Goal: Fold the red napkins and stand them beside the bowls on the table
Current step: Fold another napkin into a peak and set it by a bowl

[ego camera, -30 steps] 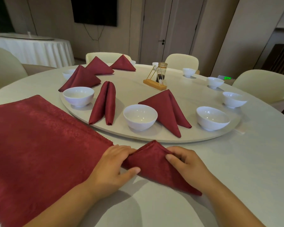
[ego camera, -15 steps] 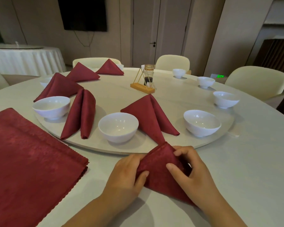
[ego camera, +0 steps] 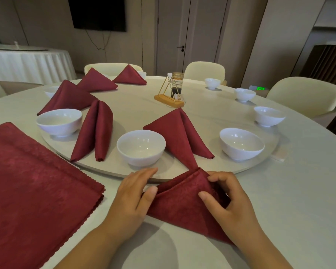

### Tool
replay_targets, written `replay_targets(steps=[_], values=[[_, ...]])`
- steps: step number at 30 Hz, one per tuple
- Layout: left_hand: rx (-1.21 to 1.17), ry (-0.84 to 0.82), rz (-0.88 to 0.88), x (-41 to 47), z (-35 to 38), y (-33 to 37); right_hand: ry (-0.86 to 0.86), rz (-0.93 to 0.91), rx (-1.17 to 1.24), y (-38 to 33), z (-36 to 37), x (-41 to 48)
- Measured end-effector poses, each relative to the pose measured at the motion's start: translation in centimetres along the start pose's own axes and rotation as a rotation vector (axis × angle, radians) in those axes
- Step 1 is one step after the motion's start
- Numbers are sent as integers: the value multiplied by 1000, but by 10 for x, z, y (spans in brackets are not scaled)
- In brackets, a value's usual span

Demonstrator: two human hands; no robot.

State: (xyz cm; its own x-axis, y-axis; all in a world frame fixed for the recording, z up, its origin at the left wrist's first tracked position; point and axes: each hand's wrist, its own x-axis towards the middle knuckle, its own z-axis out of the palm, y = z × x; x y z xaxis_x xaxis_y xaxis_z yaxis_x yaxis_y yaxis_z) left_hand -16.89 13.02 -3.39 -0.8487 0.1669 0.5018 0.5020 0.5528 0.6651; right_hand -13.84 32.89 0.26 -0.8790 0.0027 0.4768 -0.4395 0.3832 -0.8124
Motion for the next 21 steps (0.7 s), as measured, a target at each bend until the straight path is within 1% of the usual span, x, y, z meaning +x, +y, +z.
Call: replay_targets(steps=[5,7,12,15,17,20,21], values=[[150,-122,-49,4,0,-6,9,-8,10,0,1,-1],[238,-129,-63,6,0,-7,15,-8,10,0,1,-1],[352,-40,-105,9,1,2,26,-19,17,1,0,-2],[361,35,-81,11,2,2,47,-16,28,-1,-1,-3],[369,54,-87,11,1,2,61,-21,34,-2,-1,-3],[390,41,-147,12,-4,4,66,-28,34,-2,-1,-3],[425,44,-132,13,-6,4,67,-29,36,-2,-1,-3]])
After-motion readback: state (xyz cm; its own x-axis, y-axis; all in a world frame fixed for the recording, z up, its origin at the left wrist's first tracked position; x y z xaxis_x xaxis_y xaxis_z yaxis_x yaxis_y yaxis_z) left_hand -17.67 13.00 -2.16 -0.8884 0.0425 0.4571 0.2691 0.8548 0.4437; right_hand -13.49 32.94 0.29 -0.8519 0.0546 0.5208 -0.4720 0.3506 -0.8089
